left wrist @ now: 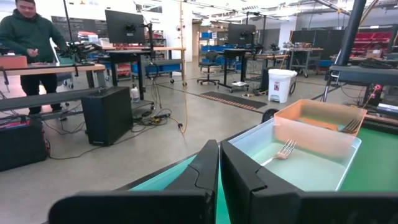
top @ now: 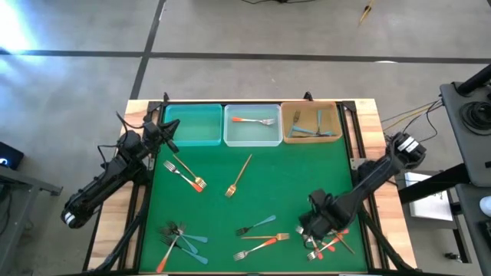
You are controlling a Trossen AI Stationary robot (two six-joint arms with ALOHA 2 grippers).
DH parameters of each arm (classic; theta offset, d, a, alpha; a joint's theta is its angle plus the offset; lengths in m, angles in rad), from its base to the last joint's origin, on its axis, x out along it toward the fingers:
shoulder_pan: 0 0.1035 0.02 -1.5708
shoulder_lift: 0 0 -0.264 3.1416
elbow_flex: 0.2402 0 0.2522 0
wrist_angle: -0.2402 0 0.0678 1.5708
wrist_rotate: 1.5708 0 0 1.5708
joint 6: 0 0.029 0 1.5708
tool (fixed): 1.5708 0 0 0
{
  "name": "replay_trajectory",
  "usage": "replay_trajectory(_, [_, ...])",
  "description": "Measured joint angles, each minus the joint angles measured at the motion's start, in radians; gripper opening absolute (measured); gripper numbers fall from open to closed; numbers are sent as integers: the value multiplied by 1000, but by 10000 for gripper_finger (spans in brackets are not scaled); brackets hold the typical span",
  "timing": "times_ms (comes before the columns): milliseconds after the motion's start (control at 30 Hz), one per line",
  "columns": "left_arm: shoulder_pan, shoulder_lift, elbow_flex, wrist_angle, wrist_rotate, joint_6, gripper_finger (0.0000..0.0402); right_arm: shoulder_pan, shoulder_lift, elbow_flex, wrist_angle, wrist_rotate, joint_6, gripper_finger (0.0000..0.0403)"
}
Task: Sort silverware by color (type)
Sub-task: Put the gold fork into the blue bin
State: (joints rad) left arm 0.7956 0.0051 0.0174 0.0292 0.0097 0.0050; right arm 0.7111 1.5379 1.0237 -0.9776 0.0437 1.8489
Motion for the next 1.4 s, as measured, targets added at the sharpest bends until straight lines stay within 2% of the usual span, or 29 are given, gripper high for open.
replay_trajectory(133, [0, 0, 0, 0, 0, 0, 0, 41, 46, 28, -2, -3, 18, 205])
replay_trajectory(400, [0, 0, 0, 0, 0, 0, 0, 44, 101, 20, -20, -19, 18, 205])
replay_trajectory(700, [0, 0, 0, 0, 0, 0, 0, 44, 94, 8, -51, -21, -12, 199])
replay_trajectory(800, [0, 0, 0, 0, 0, 0, 0, 44, 95, -7, -53, -20, 3, 177])
replay_trajectory(933, [0, 0, 0, 0, 0, 0, 0, 36, 100, -20, -52, -21, 19, 127])
replay_trajectory(1133, [0, 0, 0, 0, 0, 0, 0, 13, 100, -25, -35, 6, 11, 22])
replay_trajectory(1400, [0, 0, 0, 0, 0, 0, 0, -19, 99, -26, -39, 9, -22, 10])
